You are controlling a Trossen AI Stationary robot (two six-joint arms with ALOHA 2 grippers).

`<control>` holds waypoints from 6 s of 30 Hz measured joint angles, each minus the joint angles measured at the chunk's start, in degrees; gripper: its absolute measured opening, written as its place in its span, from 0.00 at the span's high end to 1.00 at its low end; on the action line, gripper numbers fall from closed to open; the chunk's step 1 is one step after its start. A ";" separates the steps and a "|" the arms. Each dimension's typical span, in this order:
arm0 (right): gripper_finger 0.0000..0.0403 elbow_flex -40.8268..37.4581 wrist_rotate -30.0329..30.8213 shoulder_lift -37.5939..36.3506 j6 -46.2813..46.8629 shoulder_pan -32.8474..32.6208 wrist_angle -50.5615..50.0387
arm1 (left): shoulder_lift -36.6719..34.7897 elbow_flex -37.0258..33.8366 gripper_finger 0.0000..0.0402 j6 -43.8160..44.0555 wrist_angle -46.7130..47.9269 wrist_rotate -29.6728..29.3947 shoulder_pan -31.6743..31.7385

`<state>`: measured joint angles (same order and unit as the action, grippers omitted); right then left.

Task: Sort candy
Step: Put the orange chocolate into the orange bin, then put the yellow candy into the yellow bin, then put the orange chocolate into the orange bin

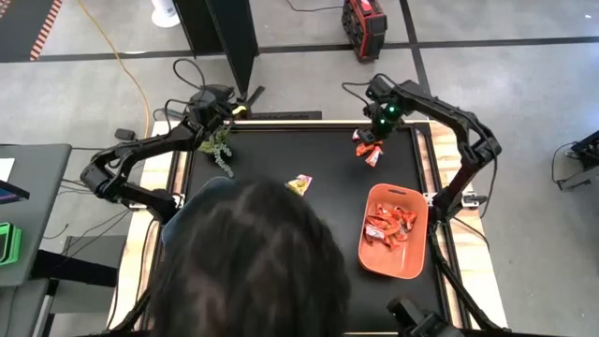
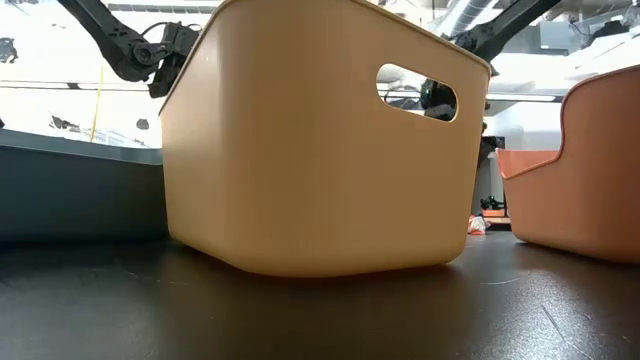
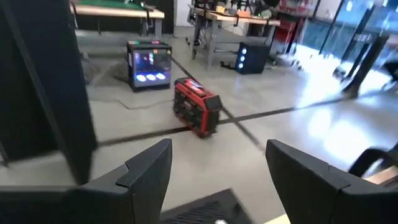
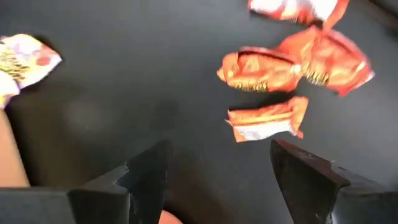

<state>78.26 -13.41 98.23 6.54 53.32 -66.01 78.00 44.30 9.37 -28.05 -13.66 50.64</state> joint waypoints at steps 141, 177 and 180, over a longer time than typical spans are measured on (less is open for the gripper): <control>0.37 -21.51 3.34 -37.81 9.28 -51.30 -20.12 | 42.75 60.93 0.99 -12.75 84.55 15.07 -26.81; 0.37 -19.72 10.28 -31.51 -7.35 -14.79 18.41 | 22.43 54.64 0.34 -22.78 103.56 32.48 -43.57; 0.37 -17.87 10.25 -26.02 -3.62 -12.90 22.90 | 22.45 55.72 0.27 -22.57 103.22 28.57 -43.26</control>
<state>60.39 -3.16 72.21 2.92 40.42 -43.10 100.45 100.01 -13.20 75.17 14.91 7.38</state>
